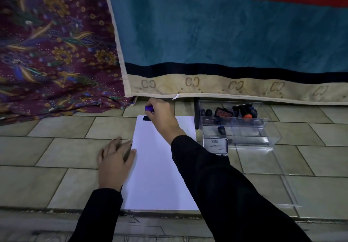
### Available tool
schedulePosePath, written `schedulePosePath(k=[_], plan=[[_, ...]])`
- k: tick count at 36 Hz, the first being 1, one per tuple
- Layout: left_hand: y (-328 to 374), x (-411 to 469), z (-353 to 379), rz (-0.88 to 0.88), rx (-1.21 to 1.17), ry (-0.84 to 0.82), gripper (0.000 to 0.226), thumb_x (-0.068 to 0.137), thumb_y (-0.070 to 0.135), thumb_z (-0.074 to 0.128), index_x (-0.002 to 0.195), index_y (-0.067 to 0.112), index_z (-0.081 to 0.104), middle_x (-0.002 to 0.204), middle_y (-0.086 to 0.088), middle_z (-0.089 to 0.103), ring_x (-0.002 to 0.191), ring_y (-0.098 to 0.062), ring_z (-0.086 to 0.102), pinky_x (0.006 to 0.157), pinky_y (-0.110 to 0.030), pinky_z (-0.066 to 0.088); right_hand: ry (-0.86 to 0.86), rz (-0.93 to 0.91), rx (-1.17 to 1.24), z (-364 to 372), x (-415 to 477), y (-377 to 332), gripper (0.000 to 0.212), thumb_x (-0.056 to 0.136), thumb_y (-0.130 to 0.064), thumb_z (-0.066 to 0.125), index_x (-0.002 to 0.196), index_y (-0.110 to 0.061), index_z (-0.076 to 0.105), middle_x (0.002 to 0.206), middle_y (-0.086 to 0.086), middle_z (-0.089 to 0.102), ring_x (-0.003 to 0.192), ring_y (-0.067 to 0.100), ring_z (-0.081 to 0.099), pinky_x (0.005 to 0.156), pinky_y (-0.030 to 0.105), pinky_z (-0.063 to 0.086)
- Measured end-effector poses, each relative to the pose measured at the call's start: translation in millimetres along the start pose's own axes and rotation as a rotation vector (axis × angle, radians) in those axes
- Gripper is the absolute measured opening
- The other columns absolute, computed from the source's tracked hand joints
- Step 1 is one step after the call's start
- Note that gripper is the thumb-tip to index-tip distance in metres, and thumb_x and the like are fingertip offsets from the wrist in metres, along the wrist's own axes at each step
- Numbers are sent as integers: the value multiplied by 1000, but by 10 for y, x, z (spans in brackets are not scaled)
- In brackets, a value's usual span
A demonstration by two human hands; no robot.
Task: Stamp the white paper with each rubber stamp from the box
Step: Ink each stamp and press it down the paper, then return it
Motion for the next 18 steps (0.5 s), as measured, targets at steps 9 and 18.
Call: schedulePosePath(k=[9, 18], plan=[[22, -14, -24, -7, -33, 16, 39, 85, 44, 49, 117, 32, 67, 140, -2, 50, 131, -18, 41, 114, -44, 17, -31, 12, -52, 235, 86, 38, 7, 88, -2, 55, 94, -4, 55, 95, 12, 59, 70, 15, 54, 60, 30, 49], [12, -8, -8, 16, 8, 24, 31, 89, 38, 58, 118, 32, 65, 139, -2, 50, 130, -20, 42, 113, -49, 20, -56, -3, -123, 379, 183, -28, 10, 89, -1, 52, 99, -1, 56, 96, 14, 57, 78, 24, 54, 61, 29, 47]])
Point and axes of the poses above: each hand's wrist, its own x-axis towards the middle knuckle, its own z-axis out of the palm, y = z × x, the point moved 7 cm from there along x, towards the middle knuckle
